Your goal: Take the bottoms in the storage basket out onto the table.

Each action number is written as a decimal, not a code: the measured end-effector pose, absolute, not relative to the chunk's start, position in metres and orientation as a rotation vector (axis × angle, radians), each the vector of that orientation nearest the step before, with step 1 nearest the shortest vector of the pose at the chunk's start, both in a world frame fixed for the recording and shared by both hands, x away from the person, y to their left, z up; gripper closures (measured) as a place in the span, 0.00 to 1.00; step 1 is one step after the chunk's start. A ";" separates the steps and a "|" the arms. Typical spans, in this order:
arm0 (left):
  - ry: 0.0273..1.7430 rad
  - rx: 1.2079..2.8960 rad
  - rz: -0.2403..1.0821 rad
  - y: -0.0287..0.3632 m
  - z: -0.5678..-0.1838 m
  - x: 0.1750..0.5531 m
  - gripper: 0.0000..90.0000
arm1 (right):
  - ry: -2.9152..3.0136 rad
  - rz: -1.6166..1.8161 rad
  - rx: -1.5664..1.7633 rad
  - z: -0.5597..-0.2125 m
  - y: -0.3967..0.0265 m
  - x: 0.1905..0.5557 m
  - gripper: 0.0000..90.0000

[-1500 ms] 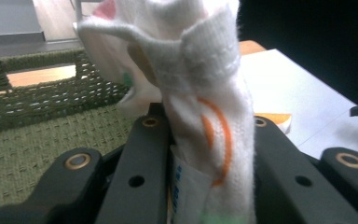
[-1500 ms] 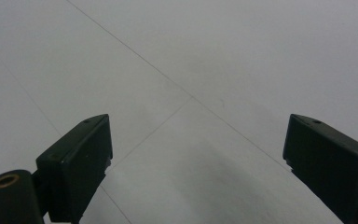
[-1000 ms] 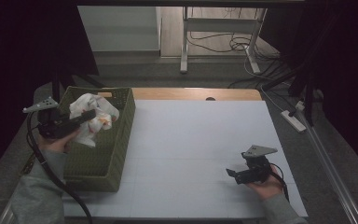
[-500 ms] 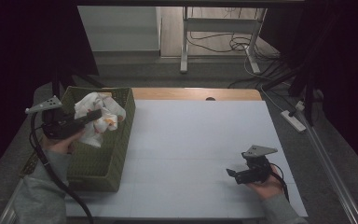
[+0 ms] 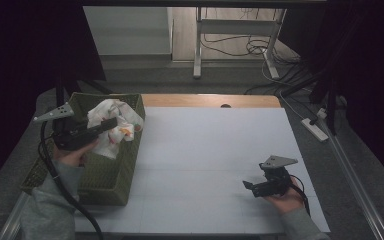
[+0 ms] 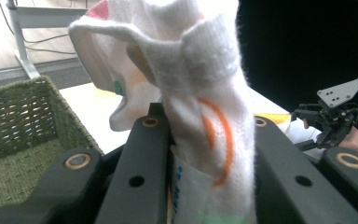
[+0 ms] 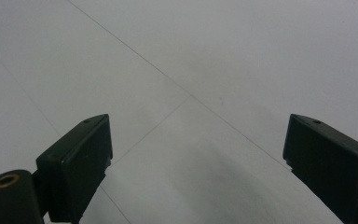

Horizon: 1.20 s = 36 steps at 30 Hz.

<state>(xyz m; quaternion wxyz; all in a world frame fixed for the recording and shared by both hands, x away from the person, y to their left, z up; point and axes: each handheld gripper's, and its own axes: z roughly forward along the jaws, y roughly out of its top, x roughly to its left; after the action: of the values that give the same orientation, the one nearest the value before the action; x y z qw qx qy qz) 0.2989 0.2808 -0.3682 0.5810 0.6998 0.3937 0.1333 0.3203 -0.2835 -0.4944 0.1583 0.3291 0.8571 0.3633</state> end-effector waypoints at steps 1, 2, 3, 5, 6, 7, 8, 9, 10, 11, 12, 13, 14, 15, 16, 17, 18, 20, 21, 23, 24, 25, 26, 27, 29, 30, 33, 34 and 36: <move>0.910 1.634 0.308 0.279 -0.367 0.298 0.88 | 2.451 1.039 0.940 -0.494 -0.284 0.320 0.09; 0.910 1.634 0.308 0.279 -0.367 0.298 0.88 | 2.451 1.039 0.940 -0.494 -0.284 0.320 0.09; 0.903 1.635 0.309 0.276 -0.366 0.297 0.88 | 2.449 1.041 0.942 -0.494 -0.283 0.320 0.09; 0.898 1.637 0.308 0.274 -0.366 0.297 0.88 | 2.449 1.042 0.942 -0.494 -0.283 0.320 0.09; 0.896 1.640 0.308 0.273 -0.365 0.298 0.88 | 2.451 1.039 0.944 -0.494 -0.283 0.320 0.09; 0.894 1.642 0.307 0.272 -0.365 0.298 0.88 | 2.451 1.039 0.943 -0.494 -0.283 0.320 0.09; 0.890 1.645 0.304 0.269 -0.365 0.298 0.88 | 2.450 1.040 0.941 -0.495 -0.283 0.320 0.09; 0.890 1.645 0.304 0.269 -0.365 0.298 0.88 | 2.450 1.040 0.941 -0.495 -0.283 0.320 0.09; 0.889 1.647 0.302 0.267 -0.366 0.299 0.88 | 2.450 1.039 0.940 -0.495 -0.283 0.320 0.09; 0.886 1.649 0.301 0.266 -0.366 0.300 0.88 | 2.451 1.038 0.941 -0.494 -0.284 0.320 0.09; 0.883 1.653 0.299 0.265 -0.366 0.300 0.88 | 2.448 1.040 0.942 -0.494 -0.284 0.320 0.09; 0.883 1.656 0.299 0.263 -0.366 0.301 0.88 | 2.449 1.039 0.942 -0.494 -0.284 0.320 0.09; 0.881 1.658 0.296 0.261 -0.366 0.302 0.88 | 2.450 1.039 0.943 -0.494 -0.284 0.320 0.09; 0.880 1.662 0.295 0.260 -0.367 0.302 0.88 | 2.452 1.039 0.945 -0.494 -0.284 0.320 0.09; 0.878 1.666 0.294 0.259 -0.367 0.303 0.88 | 2.454 1.036 0.944 -0.494 -0.283 0.320 0.09; 0.876 1.669 0.292 0.257 -0.367 0.303 0.88 | 2.454 1.035 0.943 -0.494 -0.283 0.320 0.09; 0.875 1.668 0.291 0.256 -0.367 0.304 0.88 | 2.454 1.036 0.942 -0.494 -0.283 0.320 0.09; 0.871 1.670 0.289 0.253 -0.367 0.305 0.88 | 2.451 1.039 0.945 -0.494 -0.284 0.320 0.09; 0.871 1.670 0.289 0.253 -0.367 0.305 0.88 | 2.451 1.039 0.945 -0.494 -0.284 0.320 0.09; 0.867 1.673 0.286 0.250 -0.367 0.306 0.88 | 2.450 1.040 0.946 -0.494 -0.284 0.320 0.09; 0.866 1.675 0.286 0.249 -0.367 0.306 0.88 | 2.450 1.039 0.944 -0.494 -0.284 0.320 0.09; 0.864 1.678 0.285 0.248 -0.368 0.307 0.88 | 2.450 1.038 0.943 -0.494 -0.284 0.320 0.09; 0.863 1.679 0.283 0.246 -0.368 0.307 0.88 | 2.450 1.038 0.943 -0.494 -0.284 0.321 0.09; 0.864 1.681 0.281 0.245 -0.368 0.308 0.88 | 2.450 1.038 0.943 -0.494 -0.284 0.321 0.09; 0.863 1.682 0.280 0.243 -0.369 0.309 0.88 | 2.450 1.037 0.943 -0.494 -0.284 0.320 0.09; 0.860 1.685 0.278 0.241 -0.369 0.310 0.88 | 2.451 1.036 0.943 -0.494 -0.284 0.321 0.09; 0.857 1.690 0.274 0.238 -0.370 0.311 0.88 | 2.452 1.036 0.944 -0.494 -0.284 0.321 0.09; 0.855 1.693 0.272 0.236 -0.370 0.312 0.88 | 2.452 1.035 0.944 -0.495 -0.284 0.321 0.09; 0.851 1.698 0.269 0.234 -0.370 0.313 0.88 | 2.453 1.034 0.944 -0.495 -0.284 0.321 0.09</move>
<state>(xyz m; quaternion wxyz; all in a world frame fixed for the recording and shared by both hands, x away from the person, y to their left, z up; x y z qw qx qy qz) 0.3133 0.2339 -0.3701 0.5742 0.7247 0.3632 0.1149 0.3206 -0.2835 -0.4946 0.1580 0.3301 0.8576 0.3614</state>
